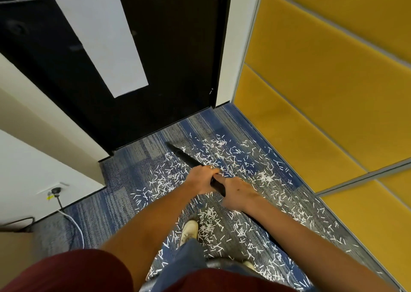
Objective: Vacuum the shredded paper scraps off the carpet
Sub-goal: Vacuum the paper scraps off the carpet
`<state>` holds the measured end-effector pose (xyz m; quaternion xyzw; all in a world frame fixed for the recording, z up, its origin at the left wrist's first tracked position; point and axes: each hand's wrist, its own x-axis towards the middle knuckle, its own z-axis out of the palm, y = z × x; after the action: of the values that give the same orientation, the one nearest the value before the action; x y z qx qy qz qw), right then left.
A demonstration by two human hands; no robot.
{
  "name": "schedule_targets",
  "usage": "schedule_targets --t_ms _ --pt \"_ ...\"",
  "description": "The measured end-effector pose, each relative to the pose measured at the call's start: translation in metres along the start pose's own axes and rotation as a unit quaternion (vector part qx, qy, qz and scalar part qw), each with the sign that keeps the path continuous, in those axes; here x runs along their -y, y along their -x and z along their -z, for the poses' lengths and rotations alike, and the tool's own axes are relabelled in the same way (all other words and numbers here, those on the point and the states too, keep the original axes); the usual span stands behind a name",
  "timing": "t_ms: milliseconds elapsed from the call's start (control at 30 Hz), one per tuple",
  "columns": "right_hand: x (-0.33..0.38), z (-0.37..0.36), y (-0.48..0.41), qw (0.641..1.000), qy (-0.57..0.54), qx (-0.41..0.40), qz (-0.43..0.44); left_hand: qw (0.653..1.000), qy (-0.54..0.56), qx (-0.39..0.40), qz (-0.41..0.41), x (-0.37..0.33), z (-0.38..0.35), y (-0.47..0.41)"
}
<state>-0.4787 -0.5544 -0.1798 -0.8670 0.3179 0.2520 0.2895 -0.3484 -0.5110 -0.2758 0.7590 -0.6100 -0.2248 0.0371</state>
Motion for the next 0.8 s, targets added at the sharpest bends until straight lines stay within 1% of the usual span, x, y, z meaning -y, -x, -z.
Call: schedule_targets --t_ms 167,400,633,800 --pt "0.007 0.005 -0.003 1.0 0.001 -0.002 0.001 1.0 0.016 -0.019 0.009 0.004 0.001 0.003" --pt "-0.003 0.015 0.001 0.999 0.005 -0.008 -0.032 0.999 0.018 -0.029 -0.014 -0.01 0.011 -0.012" --pt "-0.007 0.051 -0.01 0.998 0.02 -0.04 -0.054 0.993 0.111 -0.049 -0.01 -0.018 0.033 -0.045" --pt "0.002 0.066 -0.029 0.997 -0.013 -0.036 -0.071 0.987 0.156 -0.046 0.004 -0.009 0.043 -0.059"
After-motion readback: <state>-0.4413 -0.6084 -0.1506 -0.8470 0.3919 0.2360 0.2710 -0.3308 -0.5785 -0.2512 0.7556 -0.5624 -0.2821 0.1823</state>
